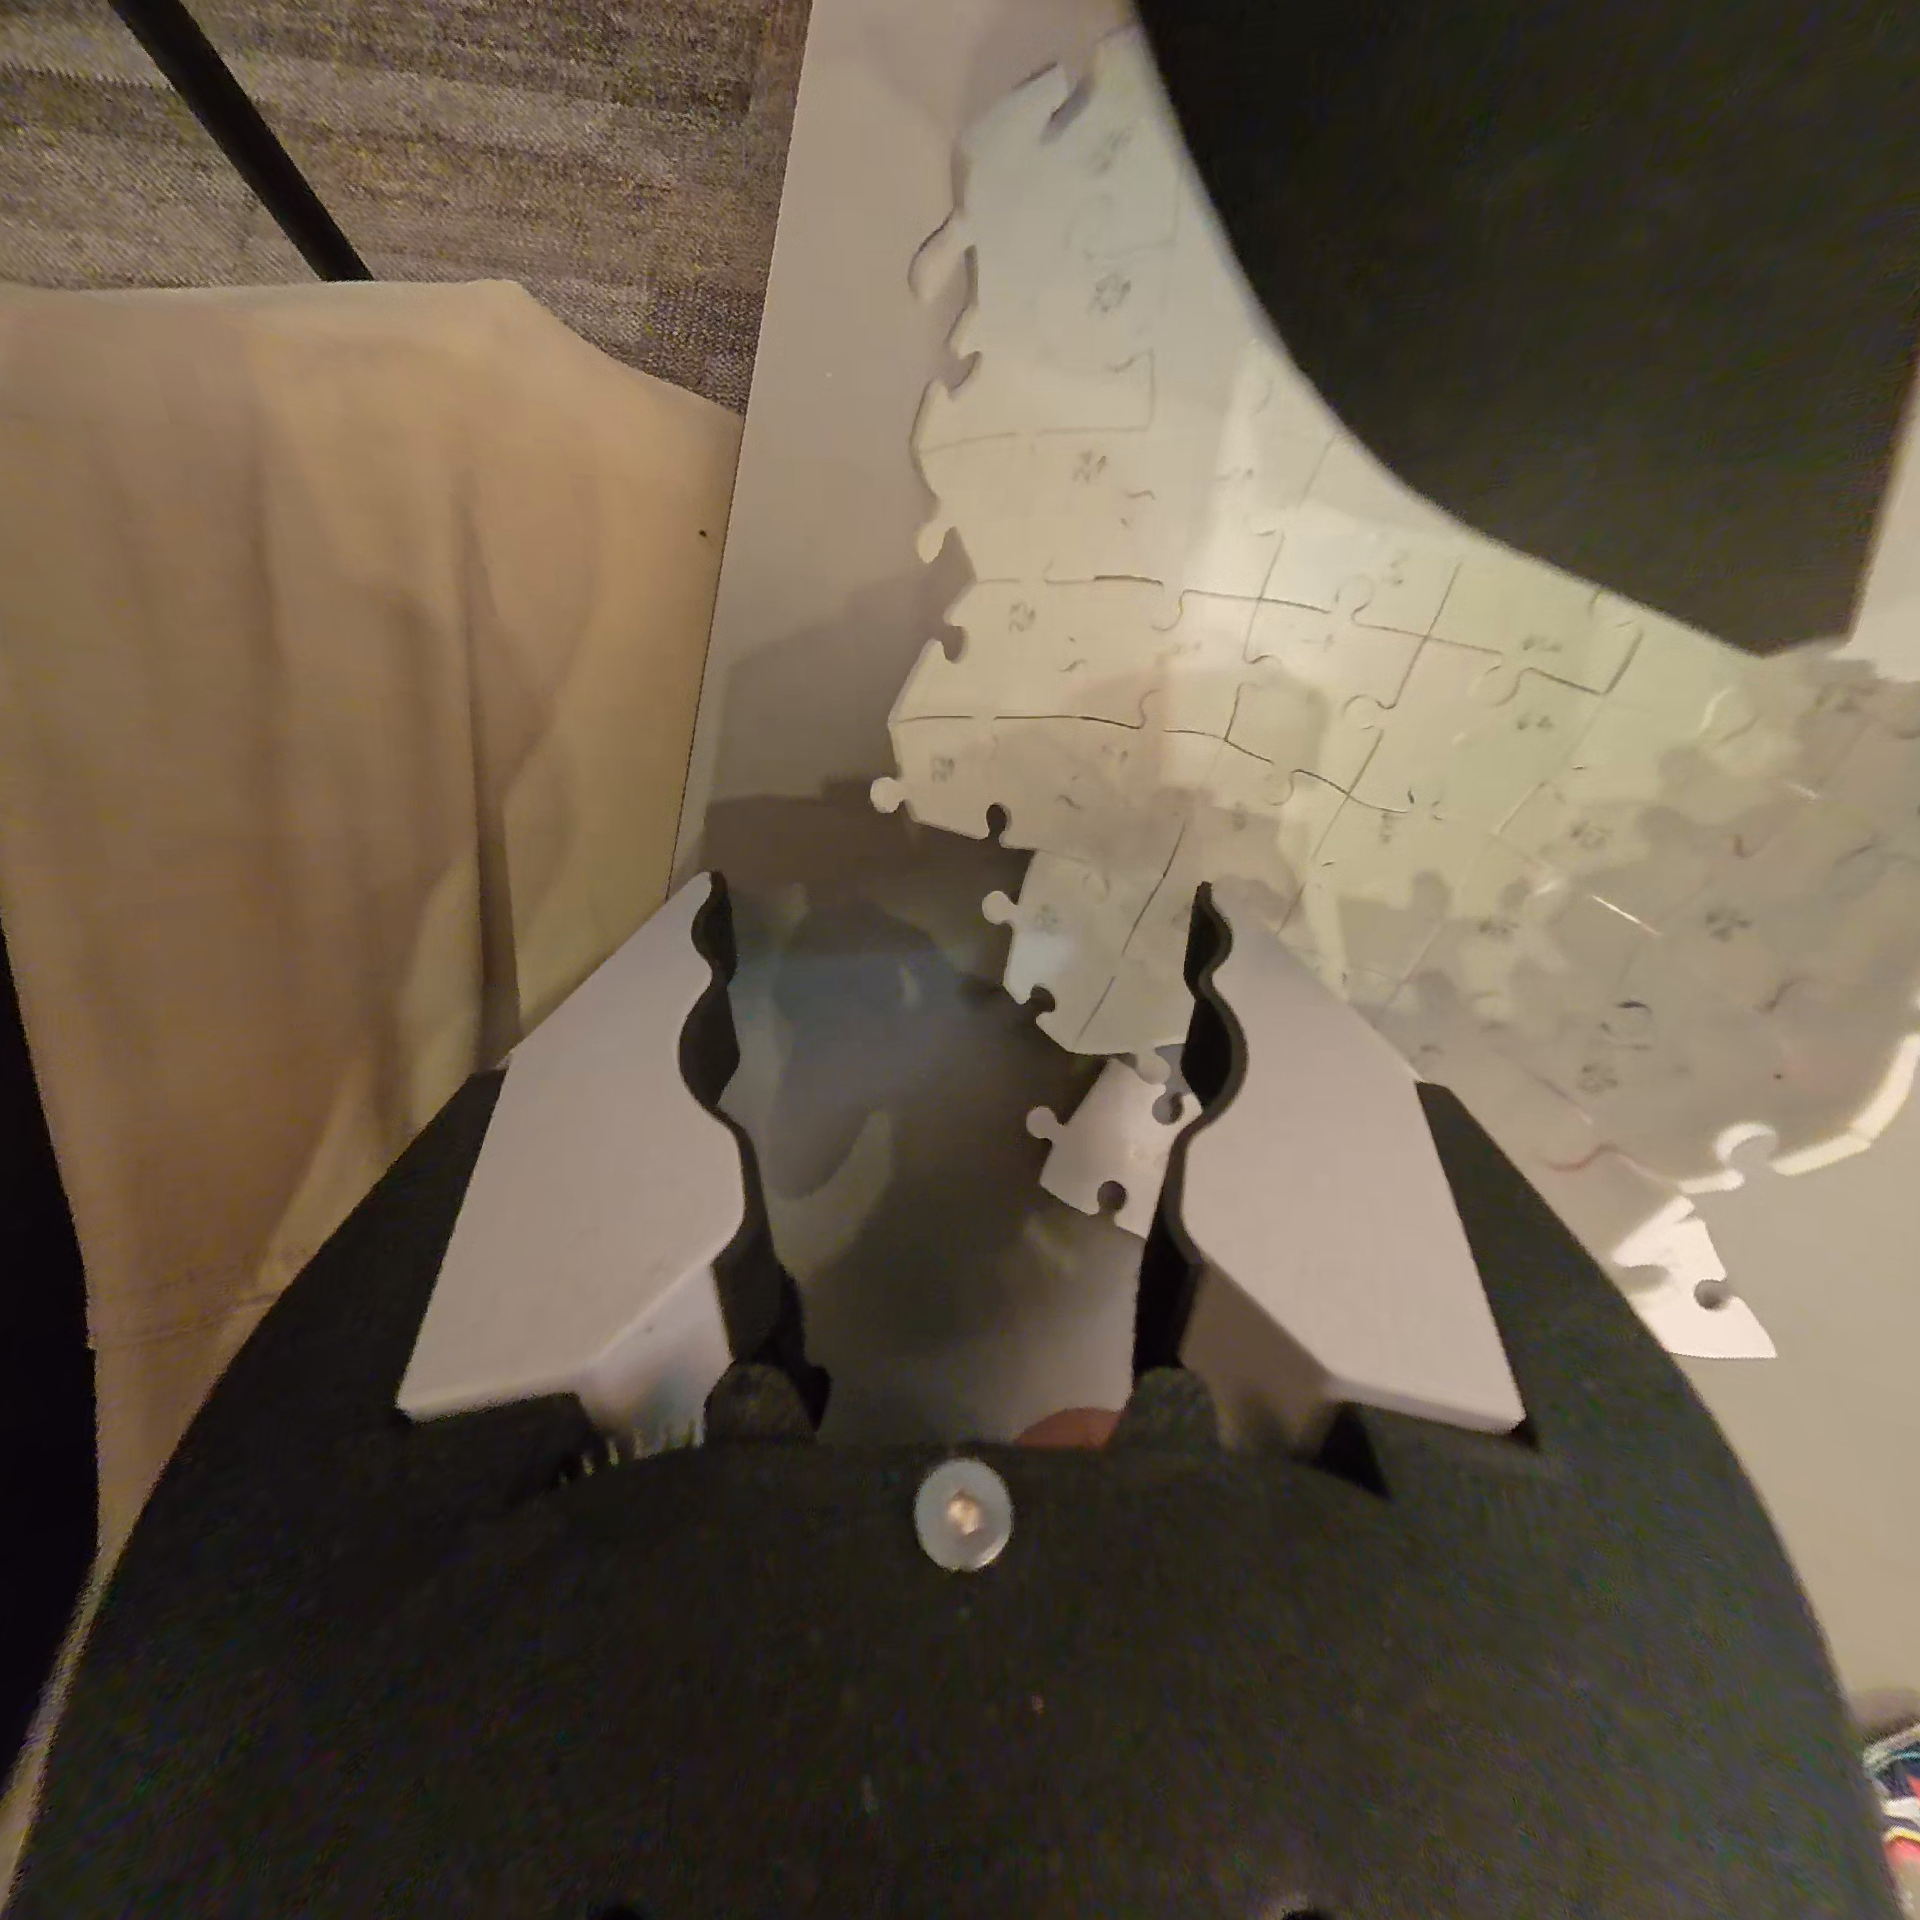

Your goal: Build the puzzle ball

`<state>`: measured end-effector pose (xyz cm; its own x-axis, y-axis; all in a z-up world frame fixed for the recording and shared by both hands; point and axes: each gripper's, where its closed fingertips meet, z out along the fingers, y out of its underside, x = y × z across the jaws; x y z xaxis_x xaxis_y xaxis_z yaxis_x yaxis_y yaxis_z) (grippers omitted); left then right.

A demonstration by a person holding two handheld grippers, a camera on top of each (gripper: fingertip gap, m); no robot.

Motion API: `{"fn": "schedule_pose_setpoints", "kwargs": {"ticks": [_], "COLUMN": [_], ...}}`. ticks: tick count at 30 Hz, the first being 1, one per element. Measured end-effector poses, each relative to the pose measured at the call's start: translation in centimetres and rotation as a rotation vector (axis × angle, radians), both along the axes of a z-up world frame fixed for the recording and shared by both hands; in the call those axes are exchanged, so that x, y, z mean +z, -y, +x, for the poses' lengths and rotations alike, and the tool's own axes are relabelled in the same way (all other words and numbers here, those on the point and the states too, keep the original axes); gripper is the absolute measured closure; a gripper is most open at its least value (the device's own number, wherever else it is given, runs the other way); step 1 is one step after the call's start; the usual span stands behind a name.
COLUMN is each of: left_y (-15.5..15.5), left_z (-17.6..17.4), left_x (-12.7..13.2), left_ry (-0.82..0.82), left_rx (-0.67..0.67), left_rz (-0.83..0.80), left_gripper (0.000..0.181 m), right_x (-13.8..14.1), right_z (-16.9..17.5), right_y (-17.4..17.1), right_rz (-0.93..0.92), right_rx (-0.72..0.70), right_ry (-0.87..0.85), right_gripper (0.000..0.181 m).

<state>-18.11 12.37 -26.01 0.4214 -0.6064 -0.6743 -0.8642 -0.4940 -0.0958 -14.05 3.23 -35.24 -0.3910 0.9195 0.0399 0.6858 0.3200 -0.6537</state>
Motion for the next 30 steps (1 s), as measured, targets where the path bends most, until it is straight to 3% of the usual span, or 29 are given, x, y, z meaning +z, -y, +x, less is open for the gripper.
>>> {"fn": "schedule_pose_setpoints", "kwargs": {"ticks": [5, 7, 12, 30], "left_y": [0.0, -0.1, -0.1, -0.1], "left_z": [-0.2, -0.5, -0.5, -0.9], "left_x": [0.0, -0.1, -0.1, -0.4], "left_ry": [-0.007, -0.004, -0.001, -0.009], "left_rx": [0.008, 0.028, 0.031, 0.040], "left_rz": [0.005, 0.010, 0.012, 0.003], "left_gripper": [0.178, 0.178, 0.178, 0.178], "right_x": [0.0, -0.1, 0.1, -0.6], "right_z": [-0.2, -0.2, -0.3, -0.4], "right_y": [0.1, 0.3, 0.3, 1.1], "right_rz": [-0.016, -0.008, -0.060, 0.015], "right_rx": [-0.052, -0.080, -0.160, -0.065], "right_ry": [-0.008, -0.013, -0.059, -0.033], "right_gripper": [0.090, 0.076, 0.061, 0.061]}}
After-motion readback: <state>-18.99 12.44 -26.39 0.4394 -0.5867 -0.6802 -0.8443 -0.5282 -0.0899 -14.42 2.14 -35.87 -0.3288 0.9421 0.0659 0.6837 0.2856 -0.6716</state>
